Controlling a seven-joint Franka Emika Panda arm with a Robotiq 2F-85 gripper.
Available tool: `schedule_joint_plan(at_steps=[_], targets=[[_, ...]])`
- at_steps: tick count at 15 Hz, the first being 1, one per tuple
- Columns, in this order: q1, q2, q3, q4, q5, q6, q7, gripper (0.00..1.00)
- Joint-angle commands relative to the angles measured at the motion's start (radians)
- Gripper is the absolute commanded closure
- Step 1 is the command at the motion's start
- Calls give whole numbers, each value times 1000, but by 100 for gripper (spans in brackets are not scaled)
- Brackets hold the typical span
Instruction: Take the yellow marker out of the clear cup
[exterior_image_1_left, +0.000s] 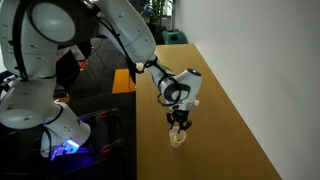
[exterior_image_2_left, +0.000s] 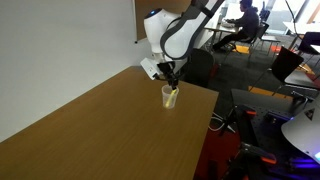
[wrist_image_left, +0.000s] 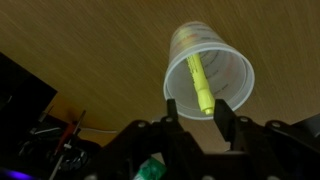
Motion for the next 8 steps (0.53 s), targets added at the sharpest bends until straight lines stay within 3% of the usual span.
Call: schedule_joint_plan(at_steps=[1,8], targets=[[5,34,-10,54,44,-55,-12,54],[1,72,-23,113,65,-104,-9,54]])
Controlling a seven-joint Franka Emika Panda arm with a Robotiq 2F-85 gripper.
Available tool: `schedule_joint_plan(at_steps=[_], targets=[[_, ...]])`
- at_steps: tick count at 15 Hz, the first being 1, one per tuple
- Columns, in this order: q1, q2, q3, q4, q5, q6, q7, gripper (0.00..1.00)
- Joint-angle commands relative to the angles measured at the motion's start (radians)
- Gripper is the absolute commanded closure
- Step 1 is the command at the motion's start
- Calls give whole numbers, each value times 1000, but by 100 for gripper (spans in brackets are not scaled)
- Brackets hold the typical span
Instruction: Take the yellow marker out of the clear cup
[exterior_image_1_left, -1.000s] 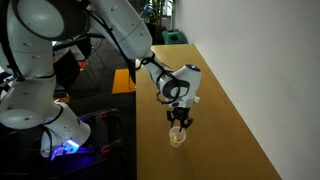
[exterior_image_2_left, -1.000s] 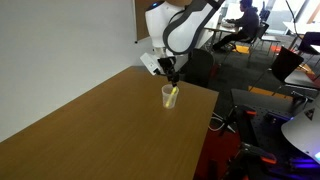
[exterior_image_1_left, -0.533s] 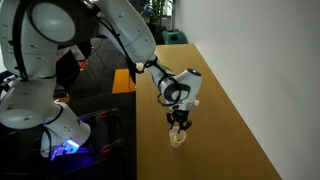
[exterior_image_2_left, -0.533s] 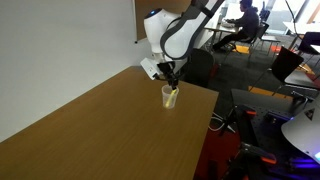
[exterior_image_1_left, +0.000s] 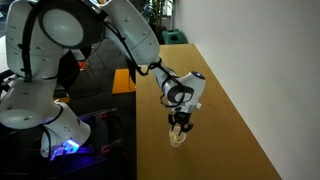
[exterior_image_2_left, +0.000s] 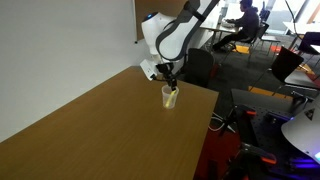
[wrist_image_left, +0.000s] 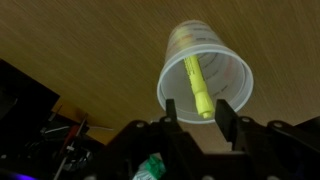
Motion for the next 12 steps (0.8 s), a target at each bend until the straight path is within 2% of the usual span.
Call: schedule_joint_plan(at_steps=[1,12], targets=[[3,25,-15,61,27,-68,-10,55],[-1,96,-11,144,34,-132,-20,55]])
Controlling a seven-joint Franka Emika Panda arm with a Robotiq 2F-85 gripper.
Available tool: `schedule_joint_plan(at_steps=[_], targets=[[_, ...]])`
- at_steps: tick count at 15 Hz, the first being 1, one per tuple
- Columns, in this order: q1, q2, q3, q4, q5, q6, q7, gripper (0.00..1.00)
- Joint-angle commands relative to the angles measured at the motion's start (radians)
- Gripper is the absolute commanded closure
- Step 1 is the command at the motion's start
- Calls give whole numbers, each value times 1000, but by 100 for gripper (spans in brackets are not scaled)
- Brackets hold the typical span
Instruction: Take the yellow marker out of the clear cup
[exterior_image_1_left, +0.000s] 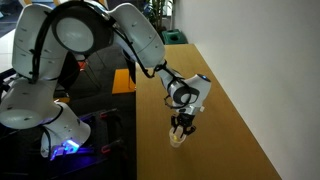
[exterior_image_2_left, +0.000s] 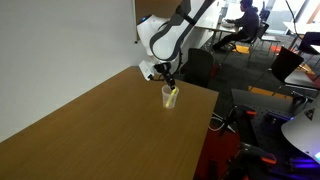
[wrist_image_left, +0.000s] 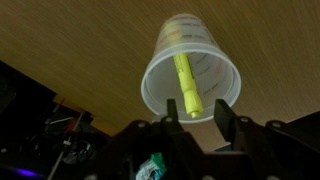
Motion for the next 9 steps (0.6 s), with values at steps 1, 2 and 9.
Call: schedule_joint_plan(at_steps=[1,2,9], targets=[[-1,32,1,43,32,-44,-20,54],[-1,39,2,45,35,-43,-20,55],[1,68,-1,54,44,-44,-18,56]])
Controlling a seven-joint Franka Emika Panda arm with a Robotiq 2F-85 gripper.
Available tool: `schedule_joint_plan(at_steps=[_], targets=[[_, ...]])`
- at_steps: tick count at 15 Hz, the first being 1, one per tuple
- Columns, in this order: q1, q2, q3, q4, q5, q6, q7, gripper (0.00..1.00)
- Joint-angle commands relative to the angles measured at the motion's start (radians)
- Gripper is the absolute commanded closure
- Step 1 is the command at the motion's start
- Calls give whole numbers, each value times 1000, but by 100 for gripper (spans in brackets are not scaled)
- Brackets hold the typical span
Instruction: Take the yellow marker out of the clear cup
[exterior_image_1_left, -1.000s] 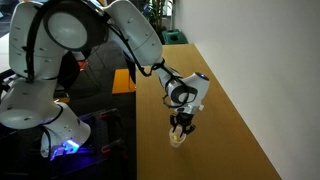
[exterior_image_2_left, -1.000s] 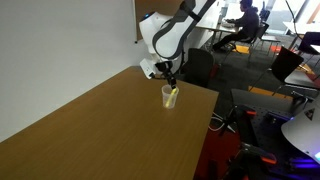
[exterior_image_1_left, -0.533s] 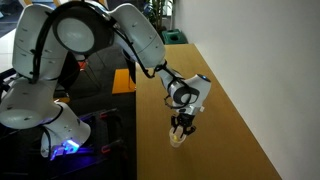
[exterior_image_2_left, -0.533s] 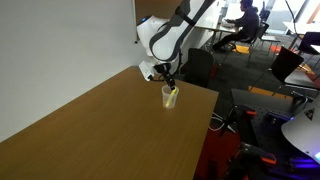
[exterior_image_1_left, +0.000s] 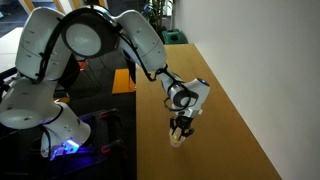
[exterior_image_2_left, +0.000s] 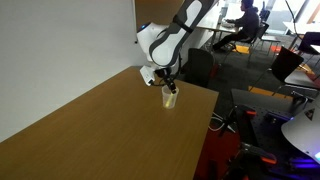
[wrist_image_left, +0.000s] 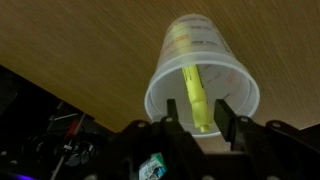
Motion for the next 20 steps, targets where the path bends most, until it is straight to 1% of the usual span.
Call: schedule_joint_plan(at_steps=[1,5,12,15,16,17,18,19,20], targets=[[1,17,-3,33,32,-40,-18,56],[5,23,-6,34,31,-44,-12,57],[9,23,-14,33,25,-57,-6,52],[11,25,-16,38,22,-68,-4,58],[11,25,-16,39,22,-72,-3,63],[11,25,-16,39,21,-76,-2,74],[12,25,-16,41,20,-81,-1,88],[12,24,-17,42,19,-85,0,96],[12,24,-17,43,19,-90,1,100]])
